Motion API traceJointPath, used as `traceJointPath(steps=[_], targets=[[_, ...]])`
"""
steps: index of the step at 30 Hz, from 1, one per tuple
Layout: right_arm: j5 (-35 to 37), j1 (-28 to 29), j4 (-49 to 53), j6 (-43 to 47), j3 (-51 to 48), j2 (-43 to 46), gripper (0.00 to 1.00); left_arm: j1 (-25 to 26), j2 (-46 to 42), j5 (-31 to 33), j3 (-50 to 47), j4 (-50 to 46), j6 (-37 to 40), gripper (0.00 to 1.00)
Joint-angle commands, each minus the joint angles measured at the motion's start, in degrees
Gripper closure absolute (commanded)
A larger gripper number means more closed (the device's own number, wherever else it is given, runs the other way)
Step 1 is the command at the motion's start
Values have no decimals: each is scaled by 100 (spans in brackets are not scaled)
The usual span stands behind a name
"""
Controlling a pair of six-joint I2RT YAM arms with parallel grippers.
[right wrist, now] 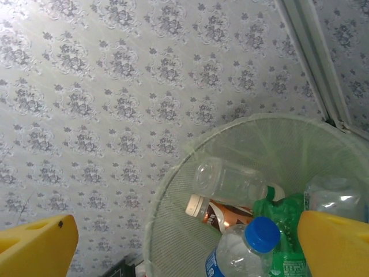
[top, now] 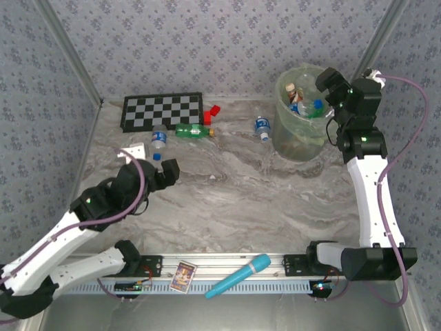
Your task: Put the plastic bottles in the bin
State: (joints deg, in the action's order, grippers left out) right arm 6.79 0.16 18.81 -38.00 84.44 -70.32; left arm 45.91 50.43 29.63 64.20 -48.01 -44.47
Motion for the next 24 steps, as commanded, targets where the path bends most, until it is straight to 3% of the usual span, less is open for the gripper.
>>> traceJointPath(steps=[1,6,15,20,24], targets=[[-551,42,17,150,283,68,1,-886,506,-909,387,-541,-65,0],[-1738,277,-276,773,39,275,0,-1972,1062,-1544,327,-114,558,0],[-2603,689,75,1176,-7,162,1,-3598,2360,-2810,167,330,1142,2],[-2847,925,165,1533,205,29,1,-3822,3191,-3014,266,518,1322,23],[-2839,986,245,1656,348,-123,0,-3823,3796,-3099,336,866,1542,29]])
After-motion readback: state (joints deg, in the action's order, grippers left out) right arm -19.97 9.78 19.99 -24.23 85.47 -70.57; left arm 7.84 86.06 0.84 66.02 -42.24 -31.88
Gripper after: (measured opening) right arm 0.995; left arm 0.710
